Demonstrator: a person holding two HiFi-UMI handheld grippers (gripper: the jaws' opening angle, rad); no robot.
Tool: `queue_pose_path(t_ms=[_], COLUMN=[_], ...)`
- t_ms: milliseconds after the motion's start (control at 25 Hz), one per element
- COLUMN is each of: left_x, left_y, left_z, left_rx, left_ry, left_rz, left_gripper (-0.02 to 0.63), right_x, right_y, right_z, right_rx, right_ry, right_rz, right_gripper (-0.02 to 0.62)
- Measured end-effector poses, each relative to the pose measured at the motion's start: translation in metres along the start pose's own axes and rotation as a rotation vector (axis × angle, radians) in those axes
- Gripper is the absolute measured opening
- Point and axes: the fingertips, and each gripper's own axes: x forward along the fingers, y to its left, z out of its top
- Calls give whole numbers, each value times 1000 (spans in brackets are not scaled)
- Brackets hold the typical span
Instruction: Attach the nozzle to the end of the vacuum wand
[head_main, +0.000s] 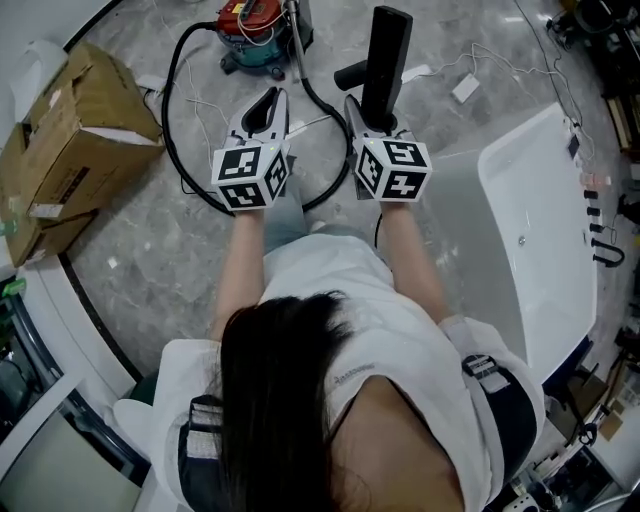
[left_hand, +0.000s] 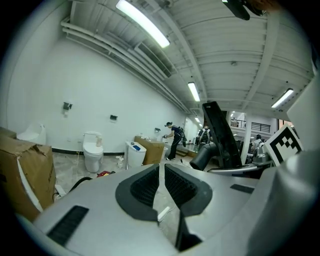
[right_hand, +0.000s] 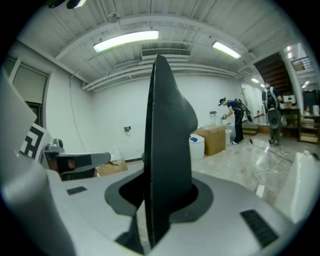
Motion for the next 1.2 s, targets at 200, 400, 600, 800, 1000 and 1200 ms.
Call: queue_pose_path(t_ms=[200,400,600,800,1000,1200], left_x=[27,57,89,121,146,171], left_y=[18,46,75,104,127,151], left_z=[9,23,34,49,63,70], left_rx=[17,-2,-3,-37,-34,-89], left_ry=[10,6,20,7,8,15], left_rz=[-14,-26,-42,-54,-73,-96], left_gripper=[37,37,37,37,37,37], right_x=[39,80,121,159,190,222], right_y=[4,11,9,7,10,14], right_z=[10,26,44,56,68,74], right_rx=[0,-17,-41,-43,-46,-33], right_ry=[11,19,27,42,49,61], right_rz=[7,7,-20,-32,-46,-64], right_gripper=[124,124,124,124,124,124])
